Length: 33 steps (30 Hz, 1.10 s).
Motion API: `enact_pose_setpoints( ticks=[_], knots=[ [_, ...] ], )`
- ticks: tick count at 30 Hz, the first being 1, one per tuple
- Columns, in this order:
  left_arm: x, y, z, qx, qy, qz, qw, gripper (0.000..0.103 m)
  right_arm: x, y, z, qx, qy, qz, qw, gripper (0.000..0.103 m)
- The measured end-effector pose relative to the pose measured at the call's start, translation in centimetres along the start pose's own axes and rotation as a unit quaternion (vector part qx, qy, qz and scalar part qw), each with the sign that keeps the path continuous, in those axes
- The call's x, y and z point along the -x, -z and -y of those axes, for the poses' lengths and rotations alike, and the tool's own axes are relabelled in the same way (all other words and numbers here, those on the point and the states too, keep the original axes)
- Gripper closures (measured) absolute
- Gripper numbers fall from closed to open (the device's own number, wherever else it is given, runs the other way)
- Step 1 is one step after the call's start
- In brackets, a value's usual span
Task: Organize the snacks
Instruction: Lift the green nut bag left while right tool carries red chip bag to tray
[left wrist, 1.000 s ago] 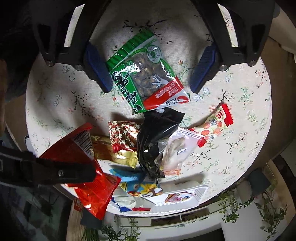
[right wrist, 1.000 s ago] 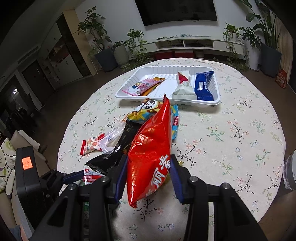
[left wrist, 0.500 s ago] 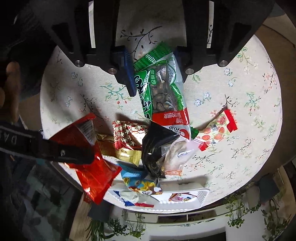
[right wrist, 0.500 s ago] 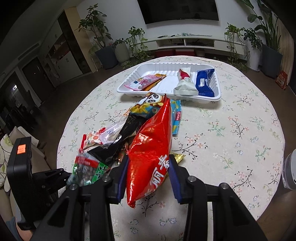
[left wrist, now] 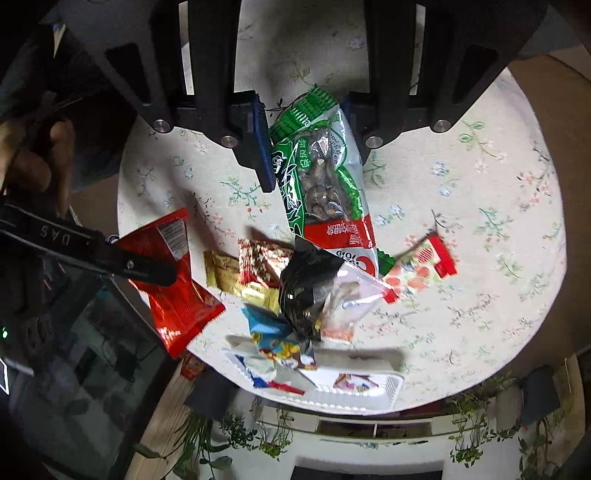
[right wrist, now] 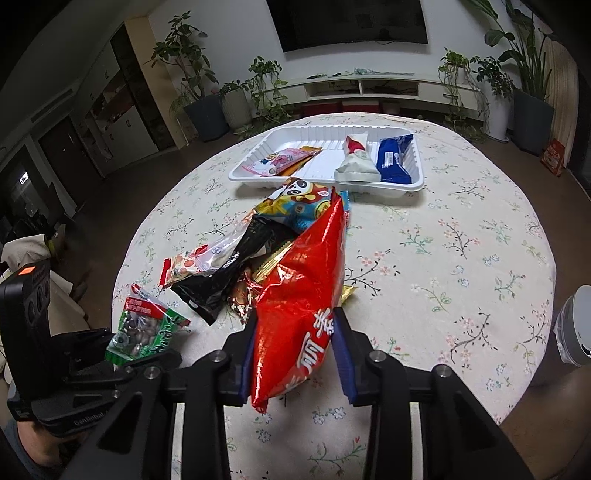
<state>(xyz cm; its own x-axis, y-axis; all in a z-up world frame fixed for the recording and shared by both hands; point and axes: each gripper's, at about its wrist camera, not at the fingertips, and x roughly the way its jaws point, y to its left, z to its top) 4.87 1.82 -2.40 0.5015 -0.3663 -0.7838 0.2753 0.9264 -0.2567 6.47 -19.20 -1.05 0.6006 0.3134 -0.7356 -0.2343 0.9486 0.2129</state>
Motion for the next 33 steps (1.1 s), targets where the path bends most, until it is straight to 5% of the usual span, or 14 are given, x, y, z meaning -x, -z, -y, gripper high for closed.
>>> enact_pose_setpoints(
  ticks=[22, 33],
  knots=[
    [5.0, -2.0, 0.2, -0.013, 0.041, 0.051, 0.9978, 0.076, 6.6, 0.1, 1.2, -0.027, 0.009, 0.05, 0.998, 0.065],
    [8.7, -8.8, -1.3, -0.033, 0.045, 0.104, 0.993, 0.076, 8.6, -3.2, 2.2, -0.022, 0.03, 0.082, 0.996, 0.065]
  ],
)
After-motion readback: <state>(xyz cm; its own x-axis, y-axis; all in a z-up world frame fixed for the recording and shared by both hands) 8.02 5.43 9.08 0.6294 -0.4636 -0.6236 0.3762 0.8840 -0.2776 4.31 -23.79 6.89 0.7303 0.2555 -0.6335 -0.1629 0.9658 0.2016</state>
